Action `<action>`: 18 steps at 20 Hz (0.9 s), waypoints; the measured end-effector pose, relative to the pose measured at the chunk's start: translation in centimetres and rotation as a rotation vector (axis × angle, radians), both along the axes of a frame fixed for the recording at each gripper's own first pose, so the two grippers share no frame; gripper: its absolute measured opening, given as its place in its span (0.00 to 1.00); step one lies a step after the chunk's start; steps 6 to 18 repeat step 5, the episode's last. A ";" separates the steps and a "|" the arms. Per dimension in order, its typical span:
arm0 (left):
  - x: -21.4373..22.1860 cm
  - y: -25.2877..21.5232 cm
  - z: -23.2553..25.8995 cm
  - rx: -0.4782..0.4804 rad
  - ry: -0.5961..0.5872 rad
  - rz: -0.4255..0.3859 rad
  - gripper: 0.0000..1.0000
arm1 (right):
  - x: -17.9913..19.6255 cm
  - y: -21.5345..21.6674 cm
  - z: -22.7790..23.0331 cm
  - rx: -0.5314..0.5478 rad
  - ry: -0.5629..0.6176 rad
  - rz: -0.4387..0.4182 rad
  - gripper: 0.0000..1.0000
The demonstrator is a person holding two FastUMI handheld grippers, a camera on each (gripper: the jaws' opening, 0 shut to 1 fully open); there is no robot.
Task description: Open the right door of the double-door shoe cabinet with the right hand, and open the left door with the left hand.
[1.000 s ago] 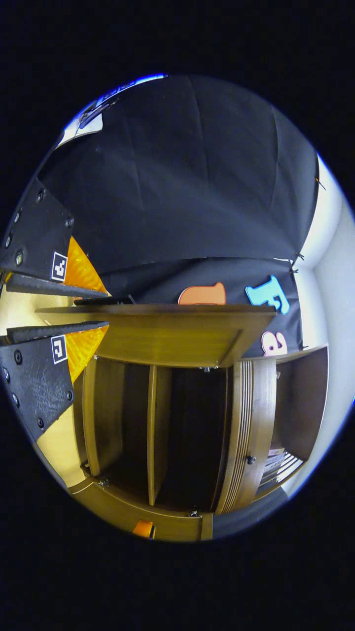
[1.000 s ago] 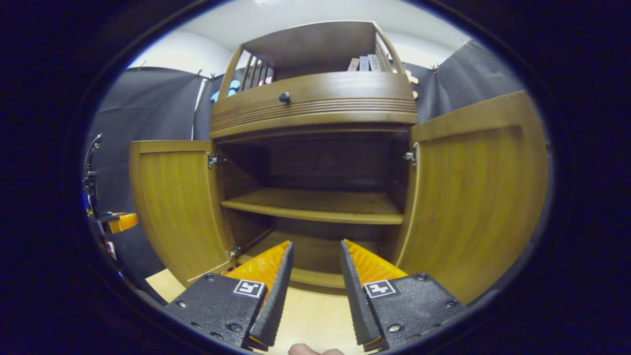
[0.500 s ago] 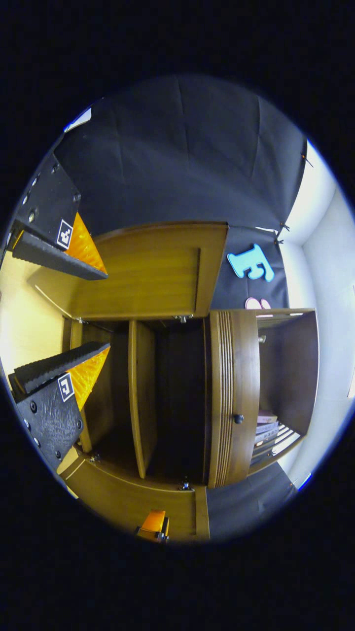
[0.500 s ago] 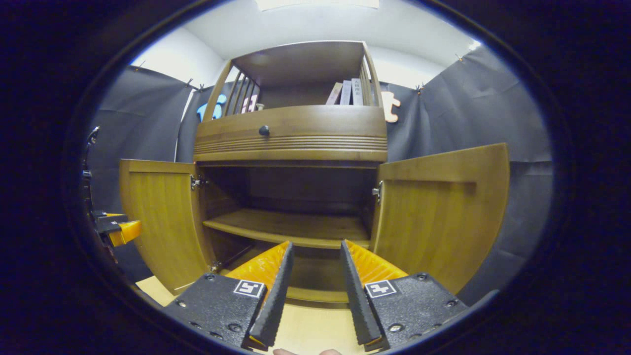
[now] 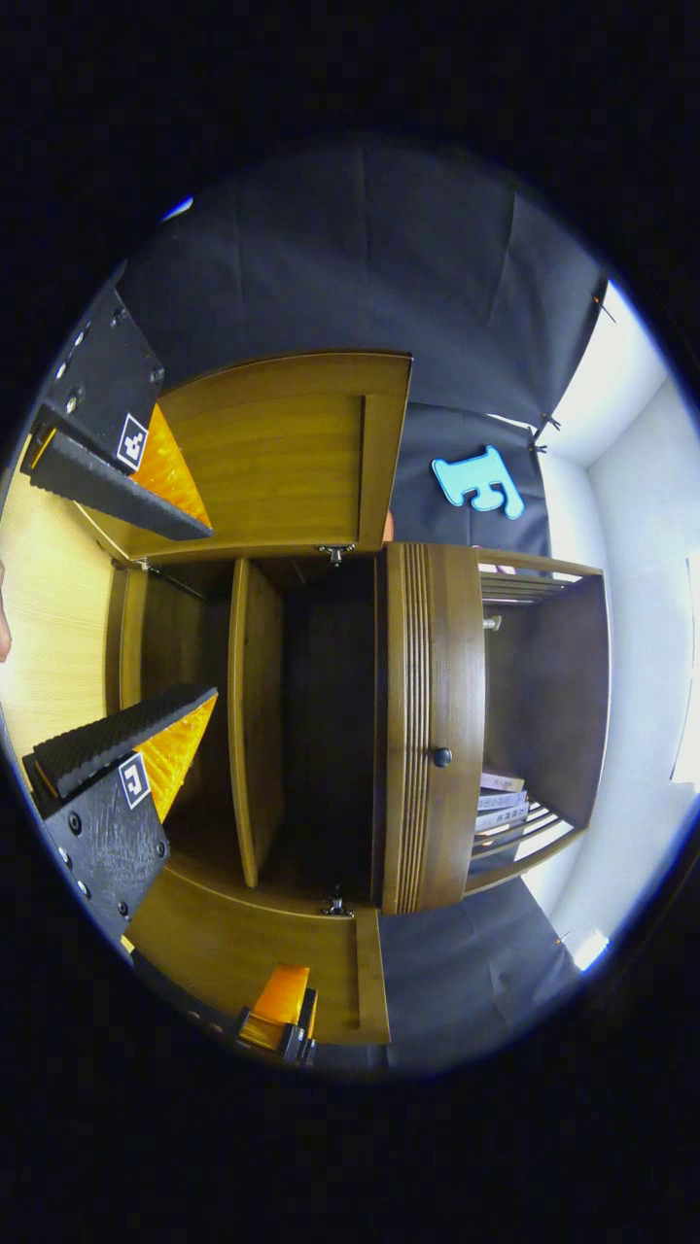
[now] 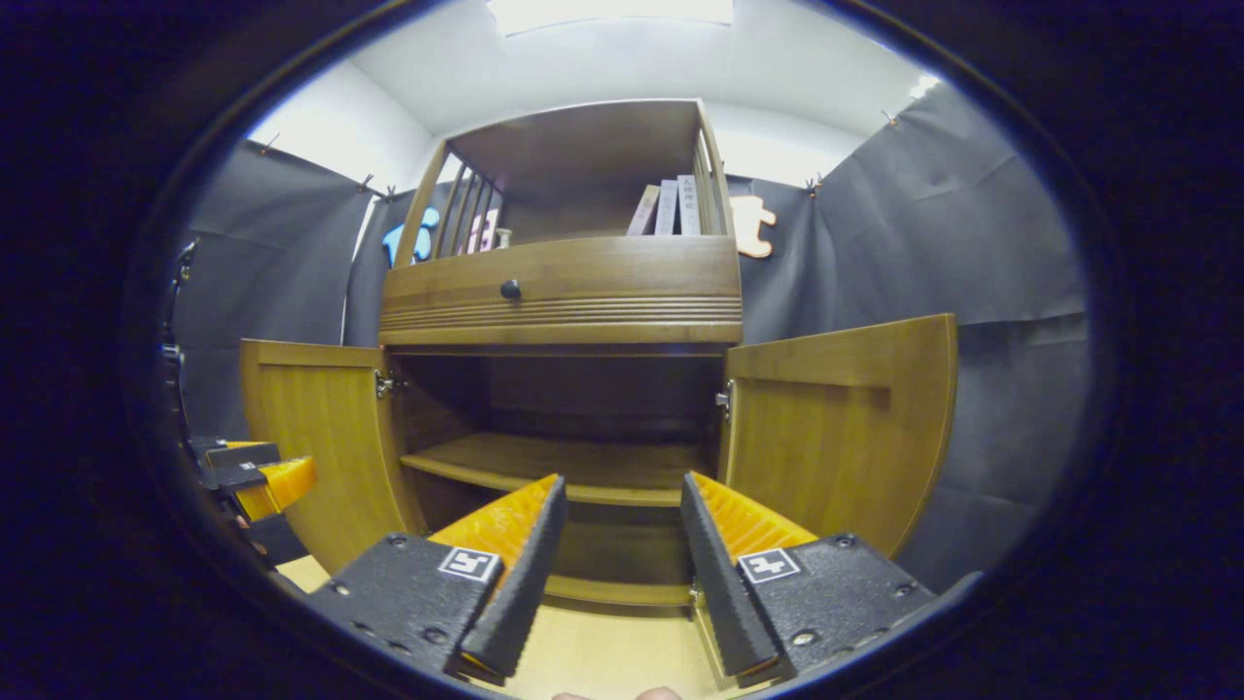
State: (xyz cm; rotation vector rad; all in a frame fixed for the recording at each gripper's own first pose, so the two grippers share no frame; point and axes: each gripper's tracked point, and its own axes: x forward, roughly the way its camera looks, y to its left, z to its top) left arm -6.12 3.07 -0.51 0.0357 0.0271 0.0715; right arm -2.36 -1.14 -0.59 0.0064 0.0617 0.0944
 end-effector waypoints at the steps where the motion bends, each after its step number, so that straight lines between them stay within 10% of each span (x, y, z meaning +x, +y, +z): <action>1: 0.1 -0.1 0.2 0.005 -0.007 -0.002 0.90 | 0.0 -0.2 0.0 0.001 0.001 -0.004 0.79; 18: 0.2 -0.5 1.0 -0.004 -0.025 -0.014 0.92 | 0.2 -0.8 0.2 -0.010 0.004 -0.023 0.84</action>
